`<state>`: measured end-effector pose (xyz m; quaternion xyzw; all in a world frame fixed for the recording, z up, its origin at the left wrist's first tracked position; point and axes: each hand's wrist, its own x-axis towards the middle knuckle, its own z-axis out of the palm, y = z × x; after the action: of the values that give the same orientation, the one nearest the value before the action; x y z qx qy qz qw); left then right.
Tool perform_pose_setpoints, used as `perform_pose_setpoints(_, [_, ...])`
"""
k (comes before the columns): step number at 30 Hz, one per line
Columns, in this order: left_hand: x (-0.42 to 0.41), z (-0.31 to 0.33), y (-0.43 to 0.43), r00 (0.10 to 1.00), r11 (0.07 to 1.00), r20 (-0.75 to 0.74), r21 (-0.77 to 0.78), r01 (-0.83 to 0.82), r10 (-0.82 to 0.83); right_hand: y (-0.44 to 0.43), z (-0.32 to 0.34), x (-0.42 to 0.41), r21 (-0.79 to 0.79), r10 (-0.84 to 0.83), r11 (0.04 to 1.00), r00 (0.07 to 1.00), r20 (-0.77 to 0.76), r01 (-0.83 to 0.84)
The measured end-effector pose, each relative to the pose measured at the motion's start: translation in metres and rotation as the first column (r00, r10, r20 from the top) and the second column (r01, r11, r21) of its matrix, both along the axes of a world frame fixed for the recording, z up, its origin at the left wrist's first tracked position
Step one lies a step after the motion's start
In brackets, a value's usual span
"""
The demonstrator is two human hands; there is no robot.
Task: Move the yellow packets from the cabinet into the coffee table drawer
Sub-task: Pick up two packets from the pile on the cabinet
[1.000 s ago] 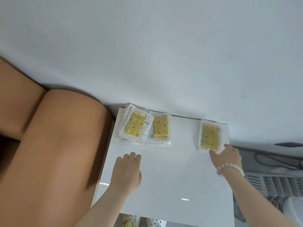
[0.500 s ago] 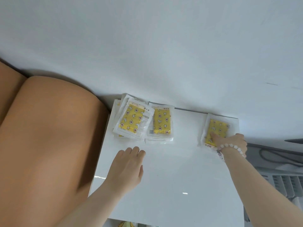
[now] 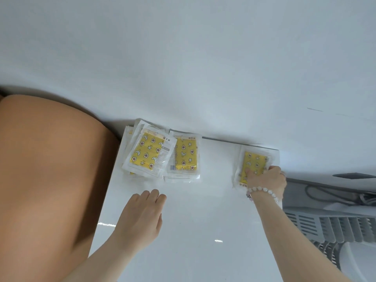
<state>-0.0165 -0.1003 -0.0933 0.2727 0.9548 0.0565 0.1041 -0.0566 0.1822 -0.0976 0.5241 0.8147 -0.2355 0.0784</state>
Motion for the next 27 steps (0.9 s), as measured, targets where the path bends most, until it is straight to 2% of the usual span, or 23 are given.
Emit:
perform_pose_setpoints(5, [0.002, 0.001, 0.014, 0.997, 0.999, 0.071, 0.040, -0.024, 0.021, -0.006, 0.001, 0.002, 0.026, 0.028, 0.999, 1.000, 0.008, -0.028])
perform_pose_setpoints(8, [-0.013, 0.010, 0.047, 0.971, 0.976, 0.199, 0.147, -0.161, 0.131, -0.002, 0.004, 0.007, -0.020, 0.030, 0.999, 1.000, 0.005, -0.030])
perform_pose_setpoints(10, [-0.031, 0.014, 0.084, 0.884, 0.915, 0.396, 0.205, -0.348, 0.248, 0.003, 0.007, 0.011, -0.047, 0.038, 0.998, 0.999, -0.001, -0.038])
perform_pose_setpoints(12, [-0.045, 0.013, 0.123, 0.735, 0.803, 0.605, 0.251, -0.541, 0.306, 0.007, 0.007, 0.013, -0.048, 0.044, 0.998, 0.999, 0.009, -0.044])
perform_pose_setpoints(13, [-0.049, 0.011, 0.141, 0.683, 0.752, 0.661, 0.268, -0.602, 0.311, 0.009, 0.007, 0.012, -0.050, 0.048, 0.998, 0.999, 0.018, -0.047])
perform_pose_setpoints(17, [-0.045, 0.003, 0.172, 0.612, 0.709, 0.734, 0.263, -0.654, 0.293, 0.014, 0.010, 0.011, -0.150, 0.023, 0.988, 0.999, 0.035, -0.017])
perform_pose_setpoints(20, [-0.035, -0.003, 0.167, 0.595, 0.703, 0.735, 0.233, -0.672, 0.325, 0.019, 0.008, 0.014, -0.179, 0.051, 0.983, 0.997, 0.052, -0.041])
perform_pose_setpoints(23, [-0.033, -0.004, 0.156, 0.549, 0.659, 0.751, 0.206, -0.723, 0.368, 0.021, 0.007, 0.020, -0.230, 0.066, 0.972, 0.996, 0.052, -0.052])
perform_pose_setpoints(25, [-0.034, 0.002, 0.150, 0.510, 0.599, 0.775, 0.219, -0.770, 0.372, 0.020, 0.012, 0.026, -0.356, -0.034, 0.934, 0.998, -0.047, 0.015])
perform_pose_setpoints(27, [-0.036, 0.009, 0.146, 0.445, 0.514, 0.828, 0.231, -0.826, 0.342, 0.013, 0.026, 0.033, -0.547, -0.243, 0.830, 0.953, -0.182, 0.107])
